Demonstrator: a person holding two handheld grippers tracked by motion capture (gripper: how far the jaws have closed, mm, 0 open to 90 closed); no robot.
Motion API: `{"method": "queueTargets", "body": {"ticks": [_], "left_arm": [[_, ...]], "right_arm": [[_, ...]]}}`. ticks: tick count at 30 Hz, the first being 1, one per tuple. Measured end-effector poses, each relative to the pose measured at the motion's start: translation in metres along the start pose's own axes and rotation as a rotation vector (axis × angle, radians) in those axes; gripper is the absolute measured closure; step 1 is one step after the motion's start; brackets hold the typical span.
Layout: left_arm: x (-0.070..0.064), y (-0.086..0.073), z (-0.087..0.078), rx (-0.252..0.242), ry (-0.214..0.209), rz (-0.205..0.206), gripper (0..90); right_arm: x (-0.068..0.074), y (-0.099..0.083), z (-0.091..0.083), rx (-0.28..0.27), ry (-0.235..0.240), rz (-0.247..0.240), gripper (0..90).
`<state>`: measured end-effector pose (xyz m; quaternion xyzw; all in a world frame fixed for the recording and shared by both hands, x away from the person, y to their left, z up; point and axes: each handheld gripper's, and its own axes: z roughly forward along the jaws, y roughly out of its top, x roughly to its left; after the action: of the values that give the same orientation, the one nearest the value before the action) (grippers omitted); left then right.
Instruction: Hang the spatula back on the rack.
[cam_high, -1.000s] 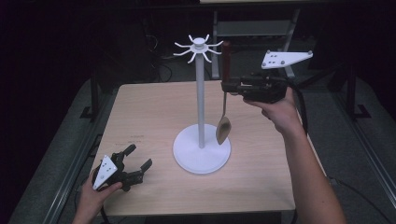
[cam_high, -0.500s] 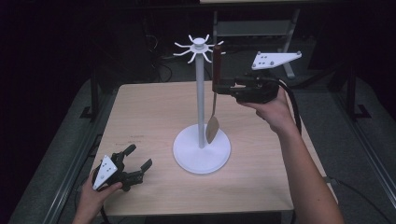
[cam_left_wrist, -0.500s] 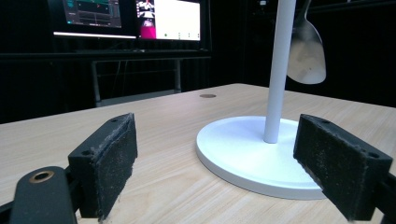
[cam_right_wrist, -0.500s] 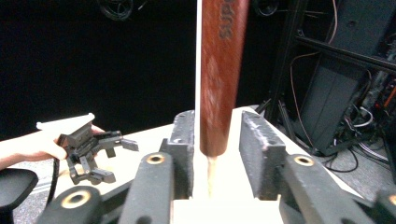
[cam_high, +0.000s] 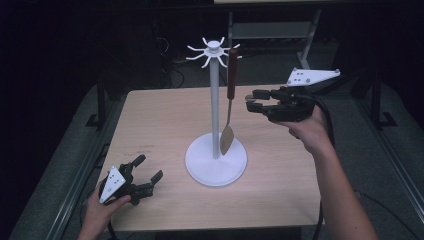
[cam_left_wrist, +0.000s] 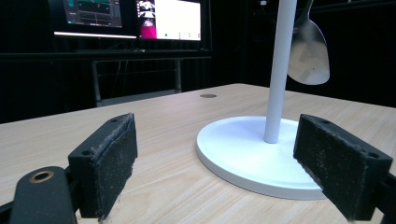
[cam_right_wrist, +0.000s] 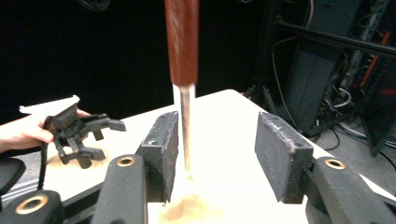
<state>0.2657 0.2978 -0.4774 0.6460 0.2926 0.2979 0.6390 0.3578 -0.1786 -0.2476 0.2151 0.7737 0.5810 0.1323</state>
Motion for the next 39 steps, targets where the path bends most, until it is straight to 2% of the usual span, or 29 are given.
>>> {"method": "queueTargets", "body": {"ticks": [11,16,20,26,33,39], "left_arm": [[0.000,0.000,0.000,0.000,0.001,-0.001,12.9],[0.000,0.000,0.000,0.001,0.001,-0.007,12.9],[0.000,0.000,0.000,0.003,0.000,0.004,12.9],[0.000,0.000,0.000,0.004,0.001,-0.003,12.9],[0.000,0.000,0.000,0.004,0.002,-0.001,12.8],[0.000,0.000,0.000,0.003,0.002,-0.002,12.8]], "right_arm": [[-0.008,-0.037,-0.015,0.040,-0.076,0.046,42.0],[-0.012,-0.058,-0.018,0.077,-0.102,0.072,40.1],[-0.015,-0.075,-0.020,0.107,-0.127,0.088,36.2],[-0.017,-0.099,-0.023,0.150,-0.163,0.122,27.2],[-0.017,-0.124,-0.029,0.163,-0.218,0.150,24.6],[-0.015,-0.145,-0.035,0.198,-0.273,0.172,20.2]]}}
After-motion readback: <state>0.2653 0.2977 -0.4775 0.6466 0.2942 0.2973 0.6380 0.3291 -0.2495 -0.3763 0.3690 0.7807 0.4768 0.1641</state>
